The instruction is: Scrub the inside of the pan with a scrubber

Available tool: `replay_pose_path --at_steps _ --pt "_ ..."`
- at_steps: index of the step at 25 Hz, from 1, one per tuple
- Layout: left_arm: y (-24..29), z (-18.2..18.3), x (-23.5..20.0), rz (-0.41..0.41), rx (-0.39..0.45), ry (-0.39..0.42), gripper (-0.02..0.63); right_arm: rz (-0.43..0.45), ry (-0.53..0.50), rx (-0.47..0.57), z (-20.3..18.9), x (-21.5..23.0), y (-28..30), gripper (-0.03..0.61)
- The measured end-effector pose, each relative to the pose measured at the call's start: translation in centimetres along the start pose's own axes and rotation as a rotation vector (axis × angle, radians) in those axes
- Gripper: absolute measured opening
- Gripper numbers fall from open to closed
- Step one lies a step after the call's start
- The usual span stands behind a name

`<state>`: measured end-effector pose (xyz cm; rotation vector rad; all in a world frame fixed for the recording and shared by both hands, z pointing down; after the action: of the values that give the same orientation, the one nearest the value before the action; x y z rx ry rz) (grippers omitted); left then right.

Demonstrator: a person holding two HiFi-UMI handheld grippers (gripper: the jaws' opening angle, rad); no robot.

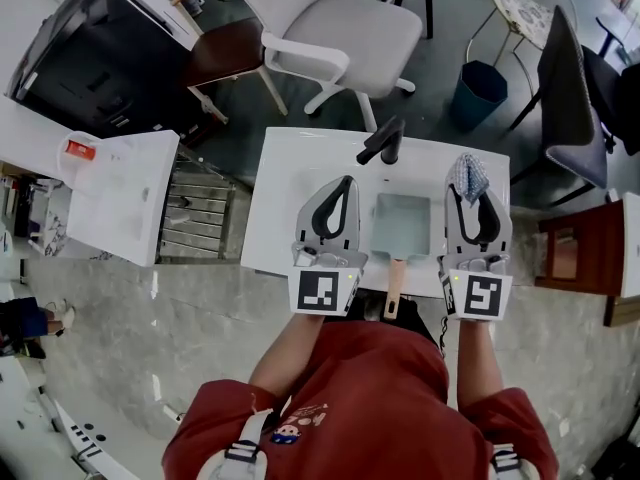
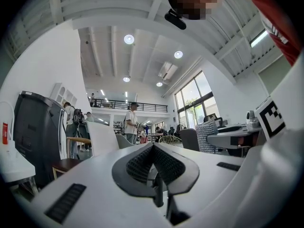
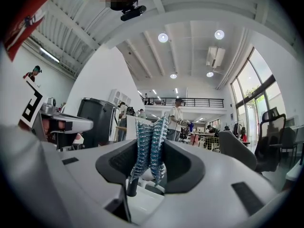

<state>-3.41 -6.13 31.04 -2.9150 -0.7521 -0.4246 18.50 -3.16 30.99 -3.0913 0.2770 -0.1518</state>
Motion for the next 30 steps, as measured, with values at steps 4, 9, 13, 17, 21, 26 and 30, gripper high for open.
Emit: replay_pose_path --at_steps 4,9,13,17,21,26,30 --pt "0.0 -0.4 0.2 0.010 -0.017 0.011 0.014 0.046 -0.012 -0.065 -1.1 0.1 0.8 0.173" --pt "-0.6 -2.1 0.6 -0.004 -0.057 0.030 0.014 0.088 -0.032 -0.161 -3.2 -0.1 1.9 0.173" --pt "-1.3 -3.3 0.8 0.007 -0.067 0.009 0.014 0.220 -0.091 -0.338 -6.4 -1.5 2.8 0.173" --pt "-2.3 -4.2 0.8 0.017 -0.084 0.002 0.014 0.341 -0.192 -0.495 -10.5 -3.2 3.4 0.173" --pt "-3.0 -4.9 0.5 0.028 -0.101 -0.015 0.014 0.495 -0.293 -0.678 -14.6 -4.5 3.8 0.169" --pt "-3.9 -5.7 0.0 0.048 -0.118 -0.029 0.014 0.703 -0.390 -0.942 -19.1 -5.4 3.3 0.163" --pt "-4.4 -6.4 -0.1 0.055 -0.126 -0.038 0.014 0.851 -0.468 -1.195 -22.1 -6.0 2.9 0.161"
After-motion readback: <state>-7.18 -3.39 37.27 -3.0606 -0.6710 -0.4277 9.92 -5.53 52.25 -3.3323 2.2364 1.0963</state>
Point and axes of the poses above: the fingertips, and each gripper's own axes: y forward along the fingers, x to its right, z out of its top, the point moved 6 cm from there along -y, backward along the fingers, and after that the axes turned 15 degrees about y, right-handed, at the moved point
